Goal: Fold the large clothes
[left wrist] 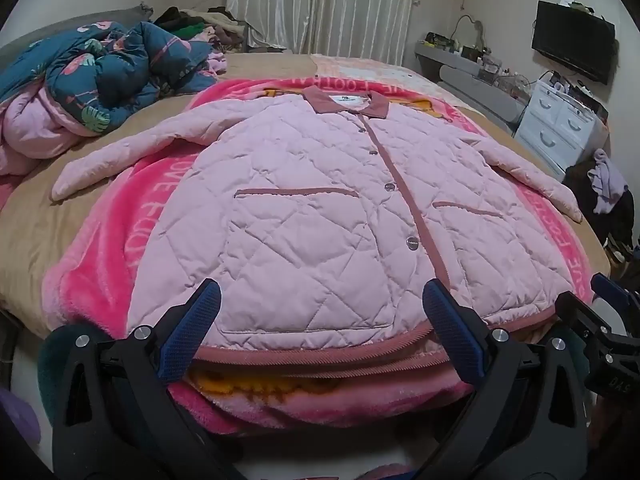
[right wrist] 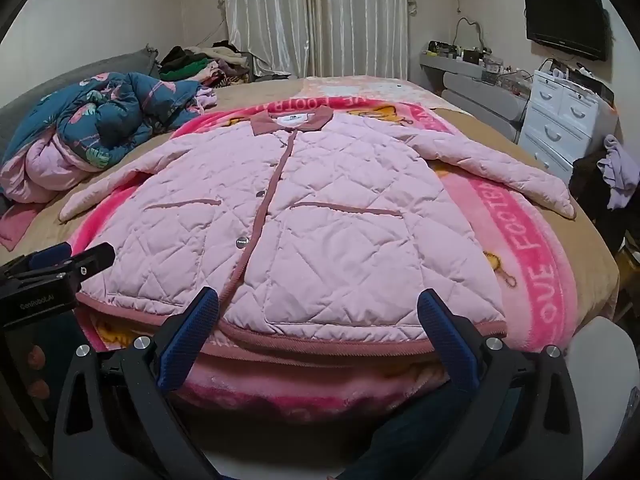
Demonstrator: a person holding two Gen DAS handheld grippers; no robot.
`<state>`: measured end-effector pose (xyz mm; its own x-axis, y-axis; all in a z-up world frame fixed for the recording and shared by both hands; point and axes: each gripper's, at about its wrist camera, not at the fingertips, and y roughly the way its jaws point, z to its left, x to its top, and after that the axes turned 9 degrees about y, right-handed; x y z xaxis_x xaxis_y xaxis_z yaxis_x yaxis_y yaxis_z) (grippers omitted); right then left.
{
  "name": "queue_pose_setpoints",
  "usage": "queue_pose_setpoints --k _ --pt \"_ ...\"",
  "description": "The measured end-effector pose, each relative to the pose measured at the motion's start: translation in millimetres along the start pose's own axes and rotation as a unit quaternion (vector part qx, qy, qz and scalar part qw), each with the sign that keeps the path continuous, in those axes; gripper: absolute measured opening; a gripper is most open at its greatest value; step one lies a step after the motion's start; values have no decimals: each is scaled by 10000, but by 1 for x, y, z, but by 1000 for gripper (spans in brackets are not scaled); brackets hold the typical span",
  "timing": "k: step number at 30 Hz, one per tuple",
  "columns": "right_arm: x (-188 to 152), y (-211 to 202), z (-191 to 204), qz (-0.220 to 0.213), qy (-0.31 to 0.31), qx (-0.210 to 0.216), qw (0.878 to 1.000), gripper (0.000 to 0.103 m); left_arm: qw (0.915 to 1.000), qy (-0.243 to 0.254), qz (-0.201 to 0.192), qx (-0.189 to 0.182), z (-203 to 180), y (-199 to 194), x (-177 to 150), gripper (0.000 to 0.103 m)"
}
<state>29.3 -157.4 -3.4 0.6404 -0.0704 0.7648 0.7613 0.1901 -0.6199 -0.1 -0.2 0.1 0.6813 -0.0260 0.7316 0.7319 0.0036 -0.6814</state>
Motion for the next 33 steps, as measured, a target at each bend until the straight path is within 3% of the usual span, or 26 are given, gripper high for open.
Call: queue_pose_setpoints --k 33 --pt "4 -2 -3 42 51 -31 10000 99 10000 -13 6 -24 2 -2 -2 95"
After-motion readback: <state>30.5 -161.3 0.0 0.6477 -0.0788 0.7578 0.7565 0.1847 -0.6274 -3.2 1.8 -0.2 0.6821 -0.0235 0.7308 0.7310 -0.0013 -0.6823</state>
